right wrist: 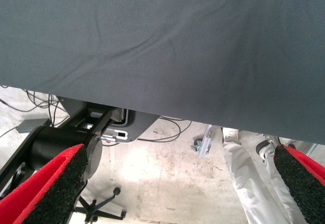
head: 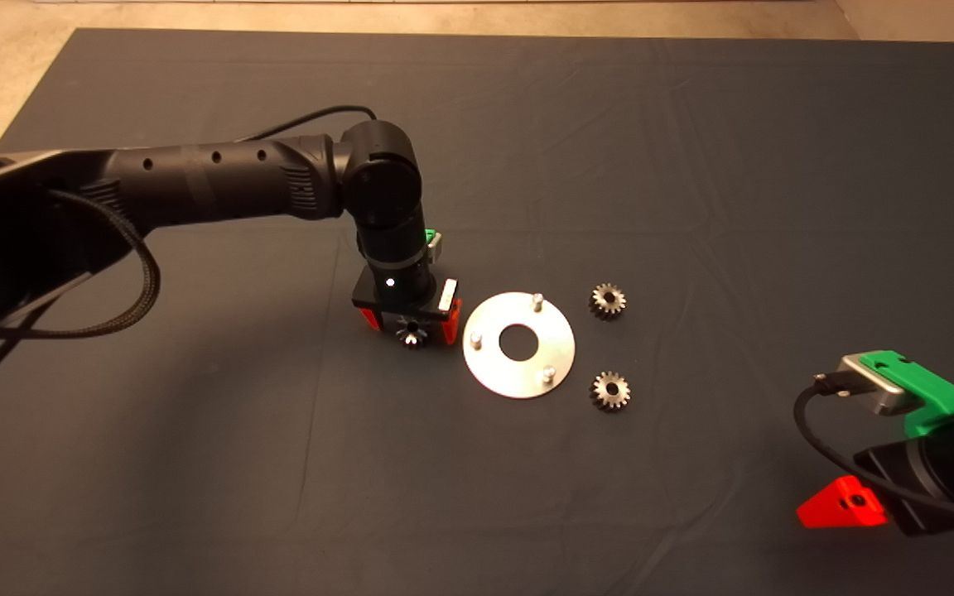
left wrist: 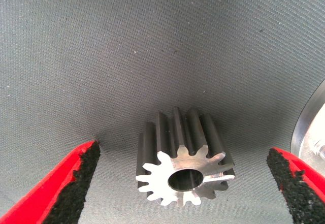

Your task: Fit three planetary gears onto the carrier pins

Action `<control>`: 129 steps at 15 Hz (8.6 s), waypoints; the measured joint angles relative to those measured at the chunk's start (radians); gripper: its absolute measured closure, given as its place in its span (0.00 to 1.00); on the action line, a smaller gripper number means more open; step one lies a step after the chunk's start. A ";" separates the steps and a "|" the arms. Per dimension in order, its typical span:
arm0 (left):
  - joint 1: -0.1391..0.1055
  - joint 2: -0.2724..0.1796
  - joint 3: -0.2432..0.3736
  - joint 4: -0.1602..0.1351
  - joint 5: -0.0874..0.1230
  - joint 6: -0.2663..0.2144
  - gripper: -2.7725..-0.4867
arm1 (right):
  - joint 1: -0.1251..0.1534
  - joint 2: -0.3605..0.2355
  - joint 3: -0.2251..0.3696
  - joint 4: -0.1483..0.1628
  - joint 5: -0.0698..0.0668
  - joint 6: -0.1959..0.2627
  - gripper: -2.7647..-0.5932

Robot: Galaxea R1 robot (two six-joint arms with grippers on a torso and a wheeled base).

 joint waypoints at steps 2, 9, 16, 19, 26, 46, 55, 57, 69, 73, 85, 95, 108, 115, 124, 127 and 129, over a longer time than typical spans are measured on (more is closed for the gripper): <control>0.000 0.000 0.000 0.000 0.000 0.000 0.23 | 0.000 0.000 0.000 0.000 0.000 0.000 0.01; 0.000 0.000 0.000 0.000 0.001 0.001 0.37 | 0.000 0.000 0.000 0.000 0.000 0.000 0.01; 0.000 0.000 0.000 0.000 0.001 0.001 0.47 | -0.002 0.000 0.000 0.000 0.000 0.000 0.01; 0.000 0.000 0.000 0.000 0.001 0.001 0.49 | -0.002 0.000 0.000 0.000 0.000 0.000 0.01; 0.000 0.000 -0.001 0.000 0.001 0.001 0.62 | -0.002 0.000 0.000 0.000 0.000 0.000 0.01; -0.005 0.000 -0.008 -0.020 0.010 0.001 0.77 | -0.002 0.000 0.000 0.000 0.000 0.000 0.01; -0.074 0.011 0.013 -0.053 0.029 -0.004 0.77 | -0.002 0.000 0.000 0.000 0.000 0.000 0.01; -0.078 0.022 0.034 -0.054 0.027 -0.014 0.77 | -0.002 0.000 0.000 0.000 0.000 0.000 0.01; -0.078 0.090 0.096 -0.057 0.033 -0.052 0.78 | -0.017 0.000 0.000 0.000 0.000 0.000 0.01; -0.078 0.131 0.066 -0.057 0.037 -0.053 0.78 | -0.019 0.000 0.000 0.000 0.000 0.000 0.01; -0.078 0.164 0.019 -0.057 0.057 -0.047 0.78 | -0.019 0.000 0.000 0.000 0.000 0.000 0.01; -0.078 0.177 0.019 -0.057 0.058 -0.047 0.78 | -0.019 0.001 0.000 0.000 0.000 0.000 0.01; -0.078 0.189 0.019 -0.056 0.057 -0.048 0.78 | -0.019 0.000 0.000 0.000 0.000 0.000 0.01; -0.078 0.189 0.019 -0.044 0.057 -0.047 0.78 | -0.019 0.000 0.000 0.000 0.000 0.000 0.01; -0.078 0.189 0.022 -0.037 0.057 -0.047 0.78 | -0.019 0.000 0.000 0.000 0.000 0.000 0.01; -0.078 0.189 0.022 -0.037 0.057 -0.047 0.78 | -0.019 0.000 0.000 0.000 0.000 0.000 0.01; -0.078 0.189 0.022 -0.037 0.057 -0.047 0.78 | -0.019 0.000 0.000 0.000 0.000 0.000 0.01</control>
